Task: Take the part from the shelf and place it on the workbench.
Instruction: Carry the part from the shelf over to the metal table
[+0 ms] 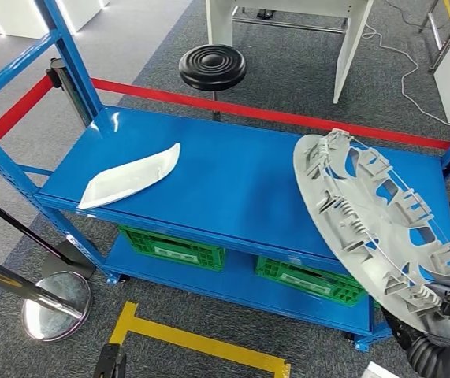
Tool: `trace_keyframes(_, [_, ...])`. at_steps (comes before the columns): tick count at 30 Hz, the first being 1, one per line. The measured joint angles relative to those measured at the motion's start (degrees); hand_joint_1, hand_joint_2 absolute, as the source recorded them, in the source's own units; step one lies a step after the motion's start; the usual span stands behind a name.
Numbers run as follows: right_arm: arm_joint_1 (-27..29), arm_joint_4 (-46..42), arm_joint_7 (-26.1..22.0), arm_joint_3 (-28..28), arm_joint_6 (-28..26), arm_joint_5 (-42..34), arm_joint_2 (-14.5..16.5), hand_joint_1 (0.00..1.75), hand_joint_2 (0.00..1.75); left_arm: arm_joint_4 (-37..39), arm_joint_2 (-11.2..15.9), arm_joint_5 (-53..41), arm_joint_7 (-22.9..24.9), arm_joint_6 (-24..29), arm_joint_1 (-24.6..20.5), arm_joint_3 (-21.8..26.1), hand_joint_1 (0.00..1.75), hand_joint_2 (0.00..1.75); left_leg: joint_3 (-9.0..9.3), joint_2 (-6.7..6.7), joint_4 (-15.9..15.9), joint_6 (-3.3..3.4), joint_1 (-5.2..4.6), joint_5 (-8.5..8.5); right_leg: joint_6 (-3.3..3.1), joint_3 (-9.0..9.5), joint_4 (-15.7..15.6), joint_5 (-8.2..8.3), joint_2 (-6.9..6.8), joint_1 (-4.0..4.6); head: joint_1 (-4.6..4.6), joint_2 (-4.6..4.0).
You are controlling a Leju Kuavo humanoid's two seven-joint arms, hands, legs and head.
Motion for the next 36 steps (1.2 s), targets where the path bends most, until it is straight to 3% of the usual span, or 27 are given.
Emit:
trace_keyframes(4, [0.0,0.0,0.0,0.0,0.0,0.0,0.0,1.75,1.75,0.0,0.0,0.5,0.1,0.5,0.0,-0.1,0.0,0.0,-0.01,0.0,0.1,0.16,-0.03,0.0,0.13,0.02,-0.1,0.1,0.0,-0.09,-0.01,0.01])
trace_keyframes(8, [0.0,0.0,0.1,0.0,0.0,0.1,0.0,1.75,1.75,0.1,0.0,1.3,0.4,0.5,-0.1,-0.1,0.0,0.0,0.97,0.1,-2.1,1.5,0.24,1.12,1.2,0.27,-0.8,0.34,-0.04,-0.14,-0.02,0.01])
trace_keyframes(10, [0.0,0.0,0.1,0.0,0.0,0.1,0.0,1.75,1.75,0.1,-0.2,1.5,0.4,0.5,-0.1,-0.1,0.0,0.0,1.75,0.27,-3.9,1.54,0.88,2.01,1.69,-1.33,2.3,-1.84,-0.03,-0.12,0.08,0.01])
trace_keyframes(12, [-0.1,0.0,0.1,0.0,0.0,0.1,0.0,1.75,1.75,0.1,-0.2,1.7,0.5,0.5,-0.2,-0.1,0.0,0.0,1.79,0.38,-4.0,1.42,1.25,2.12,2.32,-4.72,9.1,-5.07,-0.05,-0.56,0.1,0.0])
trace_keyframes(13, [-0.1,0.0,0.1,0.0,0.0,0.1,0.0,1.75,1.75,0.1,-0.3,1.7,0.5,0.5,-0.2,-0.1,0.0,0.0,1.74,0.41,-3.9,1.26,1.47,2.05,2.65,-6.09,11.8,-5.79,-0.07,-0.88,0.08,0.0])
trace_keyframes(14, [0.0,0.0,0.1,0.0,0.0,0.1,0.0,1.75,1.75,0.1,-0.3,1.8,0.5,0.5,-0.2,-0.1,0.0,0.0,1.74,0.43,-3.8,0.99,1.76,1.91,3.02,-6.62,12.6,-5.44,-0.1,-1.23,0.07,0.0])
trace_keyframes(15, [0.1,0.0,0.1,0.0,0.0,0.1,0.0,1.75,1.75,0.1,-0.4,1.8,0.5,0.5,-0.2,-0.1,0.0,0.0,1.74,0.41,-3.5,0.56,2.16,1.68,3.46,-6.06,11.3,-4.04,-0.15,-1.6,0.06,0.0])
trace_keyframes(17, [0.0,0.1,0.1,0.0,0.0,0.2,0.0,1.75,1.75,0.1,-0.3,2.0,0.5,0.5,-0.2,-0.1,0.0,0.0,1.64,0.25,-2.4,-0.75,2.86,0.92,4.63,-2.81,4.7,-0.69,-0.19,-2.23,0.24,0.0])
trace_keyframes(18, [0.0,0.0,0.1,0.0,0.0,0.2,0.0,1.75,1.75,0.2,-0.3,2.1,0.5,0.5,-0.2,-0.1,0.0,0.0,1.48,0.14,-1.7,-1.43,3.05,0.5,4.68,-1.31,2.1,0.14,-0.01,-2.39,0.44,0.0])
trace_keyframes(20, [0.0,0.1,0.1,0.0,0.0,0.2,0.0,1.75,1.75,0.3,-0.1,2.2,0.4,0.5,-0.2,-0.1,0.0,0.0,1.21,-0.03,-0.9,-2.38,2.95,0.17,3.67,-0.41,0.7,-0.19,0.43,-2.29,0.37,0.0])
trace_keyframes(22, [0.2,0.0,0.2,0.0,0.0,0.3,0.0,1.75,1.75,0.3,-0.1,2.3,0.3,0.5,-0.2,-0.1,0.0,0.0,1.13,-0.04,-0.8,-2.78,3.08,0.19,2.03,-0.63,1.2,-0.1,0.53,-2.18,-0.08,0.01])
trace_keyframes(24, [0.3,0.0,0.2,0.0,0.0,0.4,0.0,1.75,1.75,0.3,-0.1,2.3,0.2,0.6,-0.3,-0.1,0.0,0.0,0.28,0.01,1.2,-2.9,3.2,-1.31,1.06,-0.76,1.3,-0.02,0.47,-1.98,-0.19,0.01])
trace_keyframes(27, [0.3,0.0,0.2,0.0,0.0,0.4,0.0,1.75,1.75,0.3,-0.1,2.3,0.0,0.7,-0.3,-0.1,0.0,0.0,-4.71,0.04,12.4,-2.46,2.8,-6.83,0.14,-0.83,1.2,-0.02,0.34,-1.24,-0.4,0.01])
trace_keyframes(28, [0.4,0.0,0.2,0.0,0.0,0.4,0.0,1.75,1.75,0.3,-0.1,2.3,0.0,0.7,-0.3,-0.1,0.0,0.0,-6.29,0.03,15.7,-2.1,2.53,-7.91,-0.09,-0.82,1.2,-0.05,0.35,-0.85,-0.43,0.01])
trace_keyframes(29, [0.4,0.0,0.2,0.0,0.0,0.4,0.0,1.75,1.75,0.3,-0.1,2.3,0.0,0.8,-0.2,-0.1,0.0,0.0,-7.05,0.02,17.2,-1.57,2.18,-7.92,-0.3,-0.76,1.2,-0.1,0.38,-0.42,-0.43,0.01])
trace_keyframes(30, [0.4,0.0,0.2,0.0,0.0,0.4,0.0,1.75,1.75,0.3,-0.1,2.3,0.0,0.8,-0.2,-0.1,0.0,0.0,-6.73,0.0,16.3,-0.79,1.72,-6.76,-0.51,-0.66,1.2,-0.15,0.43,0.04,-0.43,0.01])
trace_keyframes(31, [0.4,0.0,0.2,0.0,0.0,0.4,0.0,1.75,1.75,0.3,-0.1,2.3,0.0,0.8,-0.2,-0.1,0.0,0.0,-5.41,-0.03,13.3,0.25,1.13,-4.73,-0.71,-0.51,1.2,-0.21,0.49,0.51,-0.44,0.0])
trace_keyframes(33, [0.4,0.0,0.2,0.0,0.0,0.4,0.0,1.75,1.75,0.4,0.1,2.3,0.0,0.9,-0.2,-0.1,0.0,0.0,-2.13,-0.07,6.0,3.04,-0.13,-1.35,-1.03,-0.34,1.2,-0.33,0.52,1.05,-0.07,0.0])
trace_keyframes(34, [0.4,0.0,0.2,0.0,0.0,0.4,0.0,1.75,1.75,0.5,0.2,2.3,0.0,1.0,-0.2,-0.1,0.0,0.0,-0.98,-0.09,3.3,3.86,-0.65,-0.44,-1.12,-0.43,1.3,-0.38,0.49,1.08,0.03,0.0])
trace_keyframes(35, [0.4,0.0,0.2,0.0,0.0,0.4,0.0,1.75,1.75,0.5,0.2,2.3,0.0,1.1,-0.3,-0.2,0.0,0.0,-0.41,-0.07,1.8,3.75,-0.94,-0.3,-1.15,-0.63,1.3,-0.39,0.45,0.96,0.08,0.0])
trace_keyframes(36, [0.4,0.0,0.2,0.0,0.0,0.4,0.0,1.75,1.75,0.6,0.2,2.3,-0.1,1.1,-0.3,-0.2,0.0,0.0,-0.24,-0.06,1.2,2.85,-0.98,-0.3,-1.13,-0.85,1.4,-0.37,0.42,0.94,0.04,0.01])
